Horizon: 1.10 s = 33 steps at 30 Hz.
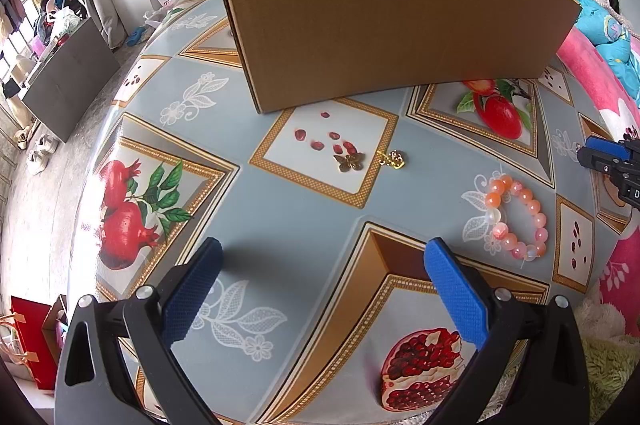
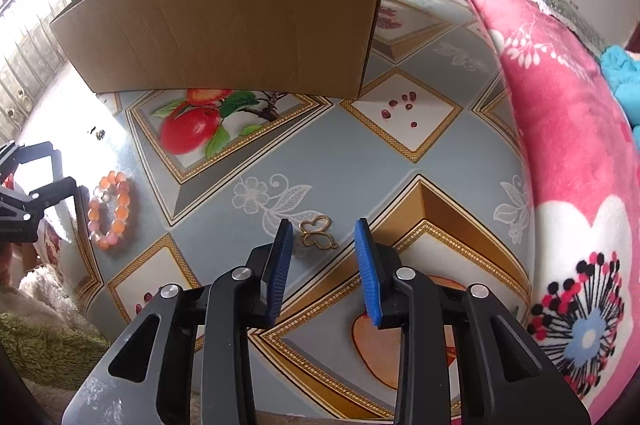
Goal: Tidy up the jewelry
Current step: 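Close the right gripper on the gold butterfly earring while the left gripper grasps a gold charm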
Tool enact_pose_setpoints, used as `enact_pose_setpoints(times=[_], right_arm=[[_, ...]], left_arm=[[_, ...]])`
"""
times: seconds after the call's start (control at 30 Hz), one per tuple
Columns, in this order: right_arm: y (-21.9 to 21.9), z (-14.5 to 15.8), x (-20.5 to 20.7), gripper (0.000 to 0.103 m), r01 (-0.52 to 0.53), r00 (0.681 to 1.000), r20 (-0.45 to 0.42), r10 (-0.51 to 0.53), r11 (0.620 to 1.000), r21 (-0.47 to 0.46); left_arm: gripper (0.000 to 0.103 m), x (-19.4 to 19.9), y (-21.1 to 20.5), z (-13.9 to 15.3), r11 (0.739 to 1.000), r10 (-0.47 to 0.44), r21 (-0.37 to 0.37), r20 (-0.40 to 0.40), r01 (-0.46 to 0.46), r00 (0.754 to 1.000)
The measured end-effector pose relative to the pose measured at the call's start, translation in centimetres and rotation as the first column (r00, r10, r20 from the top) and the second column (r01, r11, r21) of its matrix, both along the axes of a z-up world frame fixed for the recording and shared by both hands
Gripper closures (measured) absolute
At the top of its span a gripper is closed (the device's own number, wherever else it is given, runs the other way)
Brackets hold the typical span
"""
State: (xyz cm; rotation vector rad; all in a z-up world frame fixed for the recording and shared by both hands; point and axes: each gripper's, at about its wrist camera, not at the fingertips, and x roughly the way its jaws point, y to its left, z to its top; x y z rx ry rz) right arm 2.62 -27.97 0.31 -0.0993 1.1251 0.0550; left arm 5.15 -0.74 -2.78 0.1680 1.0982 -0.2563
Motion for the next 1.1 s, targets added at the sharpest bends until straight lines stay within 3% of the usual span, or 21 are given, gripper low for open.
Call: enact_pose_setpoints(times=[0.23, 0.33, 0.9, 1.1], right_arm=[[0.2, 0.2, -0.6, 0.081, 0.017, 1.000, 0.002, -0.017, 1.000, 0.025], [0.1, 0.2, -0.6, 0.090, 0.022, 1.000, 0.003, -0.022, 0.999, 0.031], [-0.2, 0.6, -0.5, 0.091, 0.025, 0.999, 0.020, -0.026, 0.999, 0.045], [-0.1, 0.9, -0.5, 0.091, 0.026, 0.999, 0.029, -0.027, 0.998, 0.050]], left_arm=[[0.004, 0.0, 0.0, 0.0, 1.000, -0.001, 0.000, 0.000, 0.001, 1.000], [0.004, 0.0, 0.0, 0.0, 1.000, -0.001, 0.000, 0.000, 0.001, 1.000], [0.004, 0.2, -0.1, 0.2, 1.000, 0.002, 0.001, -0.003, -0.002, 1.000], [0.006, 0.0, -0.1, 1.7, 0.999, -0.021, -0.045, 0.084, 0.025, 0.996]])
